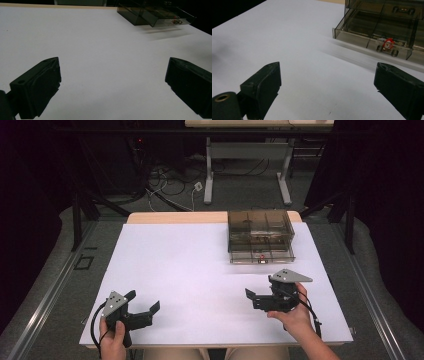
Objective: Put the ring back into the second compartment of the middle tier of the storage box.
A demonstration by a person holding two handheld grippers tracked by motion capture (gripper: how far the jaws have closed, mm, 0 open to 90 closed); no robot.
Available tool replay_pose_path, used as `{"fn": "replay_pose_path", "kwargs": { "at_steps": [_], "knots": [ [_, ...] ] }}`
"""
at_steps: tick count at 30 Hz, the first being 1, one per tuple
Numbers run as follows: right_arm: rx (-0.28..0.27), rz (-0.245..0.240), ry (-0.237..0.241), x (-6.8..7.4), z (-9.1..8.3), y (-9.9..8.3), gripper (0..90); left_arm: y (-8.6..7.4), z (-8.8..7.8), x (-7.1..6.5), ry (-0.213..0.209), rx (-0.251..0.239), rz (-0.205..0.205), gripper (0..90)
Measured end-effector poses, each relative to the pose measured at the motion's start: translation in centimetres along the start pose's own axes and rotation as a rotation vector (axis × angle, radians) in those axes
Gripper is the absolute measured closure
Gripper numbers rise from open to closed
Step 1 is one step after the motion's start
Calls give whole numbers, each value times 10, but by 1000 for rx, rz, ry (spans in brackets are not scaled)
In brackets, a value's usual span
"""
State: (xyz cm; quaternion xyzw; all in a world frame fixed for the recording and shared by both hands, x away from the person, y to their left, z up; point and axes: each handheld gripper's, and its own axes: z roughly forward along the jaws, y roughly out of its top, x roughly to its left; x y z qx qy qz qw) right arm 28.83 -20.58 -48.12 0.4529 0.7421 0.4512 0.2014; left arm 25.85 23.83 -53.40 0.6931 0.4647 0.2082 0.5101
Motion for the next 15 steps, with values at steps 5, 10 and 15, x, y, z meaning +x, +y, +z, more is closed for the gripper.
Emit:
{"fn": "replay_pose_path", "kwargs": {
  "at_steps": [5,10,15],
  "knots": [
    [15,11,6,0,2,-16,35,0,0,0,-3,-3,-3,5],
    [18,23,2,1,4,-30,10,-1,0,0,-4,-2,-3,4],
    [32,-13,-17,3,7,-42,0,-1,0,0,-6,3,2,4]
  ]
}}
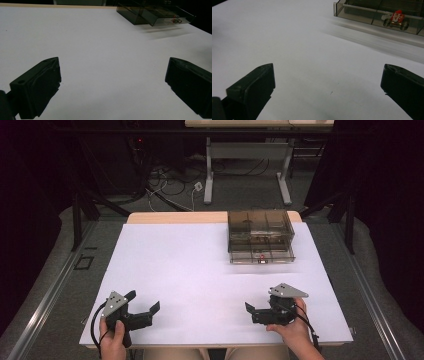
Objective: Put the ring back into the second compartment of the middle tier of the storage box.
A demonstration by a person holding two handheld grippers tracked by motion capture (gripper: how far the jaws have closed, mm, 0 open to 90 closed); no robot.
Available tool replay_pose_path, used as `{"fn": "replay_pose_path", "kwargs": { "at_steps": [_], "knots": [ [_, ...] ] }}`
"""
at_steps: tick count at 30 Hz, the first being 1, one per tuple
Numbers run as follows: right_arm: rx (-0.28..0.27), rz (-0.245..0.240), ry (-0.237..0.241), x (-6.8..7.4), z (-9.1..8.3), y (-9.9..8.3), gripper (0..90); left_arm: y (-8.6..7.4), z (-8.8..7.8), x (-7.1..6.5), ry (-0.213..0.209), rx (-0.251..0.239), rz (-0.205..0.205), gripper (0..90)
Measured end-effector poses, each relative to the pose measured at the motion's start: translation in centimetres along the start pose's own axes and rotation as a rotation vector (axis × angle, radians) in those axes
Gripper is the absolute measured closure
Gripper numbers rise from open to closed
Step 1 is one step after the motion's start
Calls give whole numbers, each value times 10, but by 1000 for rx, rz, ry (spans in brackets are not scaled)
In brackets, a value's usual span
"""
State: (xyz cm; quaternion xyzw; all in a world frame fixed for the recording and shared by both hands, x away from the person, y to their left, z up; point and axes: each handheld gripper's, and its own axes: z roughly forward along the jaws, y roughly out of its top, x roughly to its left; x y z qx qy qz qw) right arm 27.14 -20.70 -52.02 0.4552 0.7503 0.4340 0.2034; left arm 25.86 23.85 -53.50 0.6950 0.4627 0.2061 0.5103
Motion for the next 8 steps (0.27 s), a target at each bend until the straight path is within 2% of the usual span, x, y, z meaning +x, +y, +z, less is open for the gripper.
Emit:
{"fn": "replay_pose_path", "kwargs": {
  "at_steps": [1,4,8],
  "knots": [
    [-11,-5,-12,1,1,-2,0,0,0,0,-1,0,0,5],
    [1,-20,-28,4,4,-8,0,0,1,0,-1,-1,-1,4],
    [-2,-63,-55,7,6,-13,0,0,2,1,-1,1,2,4]
  ]
}}
